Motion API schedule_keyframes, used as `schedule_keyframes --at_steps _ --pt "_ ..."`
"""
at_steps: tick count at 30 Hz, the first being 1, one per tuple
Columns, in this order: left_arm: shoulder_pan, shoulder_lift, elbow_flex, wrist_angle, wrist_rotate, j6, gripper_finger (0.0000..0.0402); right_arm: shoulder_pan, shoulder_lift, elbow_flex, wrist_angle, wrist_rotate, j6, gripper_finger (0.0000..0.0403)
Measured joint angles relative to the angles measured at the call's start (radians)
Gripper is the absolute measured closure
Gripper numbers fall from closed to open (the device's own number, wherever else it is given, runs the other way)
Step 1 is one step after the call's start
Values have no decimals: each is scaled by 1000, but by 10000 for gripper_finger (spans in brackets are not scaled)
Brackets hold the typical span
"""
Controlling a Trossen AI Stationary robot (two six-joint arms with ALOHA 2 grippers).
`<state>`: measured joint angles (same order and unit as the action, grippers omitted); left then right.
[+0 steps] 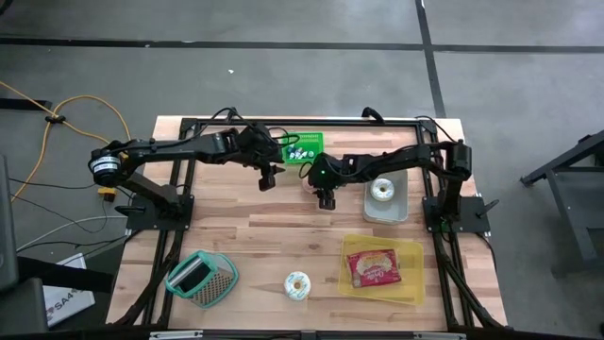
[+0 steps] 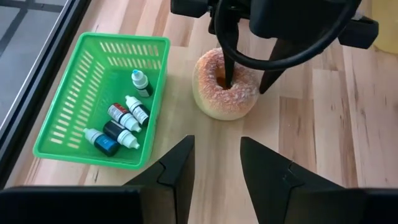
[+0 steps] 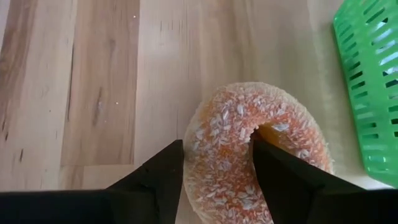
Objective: Pick & Place Food Item
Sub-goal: Put the brown donut into the gray bin
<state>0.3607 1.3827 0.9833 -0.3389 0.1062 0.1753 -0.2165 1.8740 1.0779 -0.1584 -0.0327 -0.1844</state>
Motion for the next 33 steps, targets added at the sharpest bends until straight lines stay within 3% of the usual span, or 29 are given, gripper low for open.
schedule_keyframes --at_steps 18,33 --pt "0 0 0 1 -2 -4 279 0 0 2 -26 -6 8 296" --pt "0 0 0 1 -2 -4 279 2 -15 -1 -18 1 68 299"
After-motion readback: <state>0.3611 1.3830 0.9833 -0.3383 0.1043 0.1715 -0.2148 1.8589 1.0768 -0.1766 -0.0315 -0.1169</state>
